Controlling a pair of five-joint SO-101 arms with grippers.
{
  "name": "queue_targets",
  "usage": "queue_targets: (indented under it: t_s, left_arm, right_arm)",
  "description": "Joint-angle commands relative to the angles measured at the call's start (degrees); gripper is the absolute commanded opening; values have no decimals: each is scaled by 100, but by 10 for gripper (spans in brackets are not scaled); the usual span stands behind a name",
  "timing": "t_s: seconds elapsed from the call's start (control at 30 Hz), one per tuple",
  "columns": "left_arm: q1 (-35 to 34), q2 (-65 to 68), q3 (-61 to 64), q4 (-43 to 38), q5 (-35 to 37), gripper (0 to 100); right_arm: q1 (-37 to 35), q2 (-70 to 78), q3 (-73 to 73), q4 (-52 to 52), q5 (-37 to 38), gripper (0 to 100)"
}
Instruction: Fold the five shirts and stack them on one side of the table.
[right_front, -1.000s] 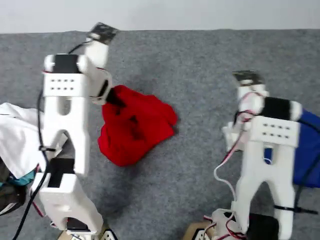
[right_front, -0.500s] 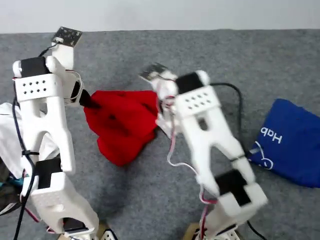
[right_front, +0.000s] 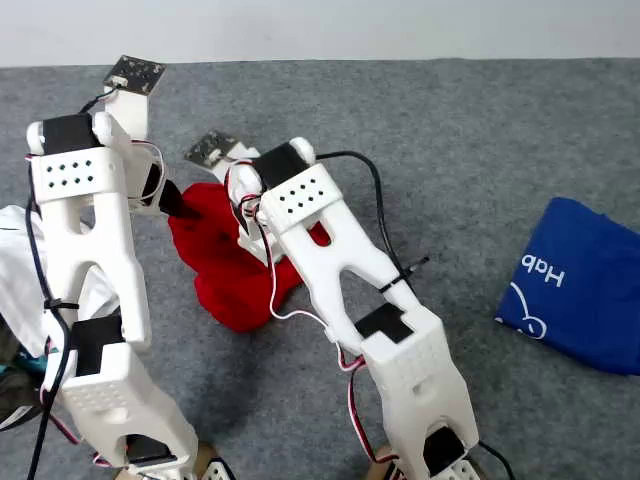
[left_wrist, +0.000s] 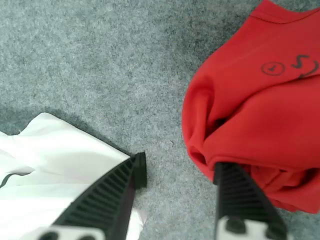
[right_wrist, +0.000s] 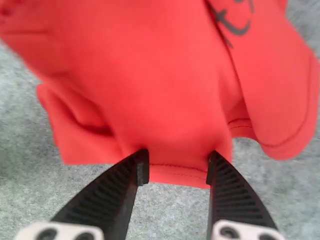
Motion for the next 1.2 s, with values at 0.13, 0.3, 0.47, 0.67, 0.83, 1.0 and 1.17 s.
queue_targets:
  t_s: [0.13, 0.3, 0.47, 0.67, 0.83, 1.0, 1.17]
  left_arm:
    - [-132, -88, -57, -18, -53, 221]
    - [-281, -264, -259, -105, -53, 186]
    - [-149, -800, -470, -114, -53, 169]
    - [-9, -1319, -426, -88, -44, 169]
    - [26, -1336, 22, -88, -53, 169]
    - [18, -1336, 558, -202, -53, 167]
    - [18, -1380, 1015, -360, -53, 167]
  right_arm:
    - [347, 277, -281, 171, -18, 2]
    - [989, 75, -290, 224, 237, 10]
    - [1666, -321, -290, 224, 422, 11]
    - [2404, -690, -281, 224, 651, 11]
    - [2993, -857, -264, 233, 677, 10]
    - [2826, -1305, -88, 259, 677, 76]
    - [2527, -2316, 1178, 251, 686, 231]
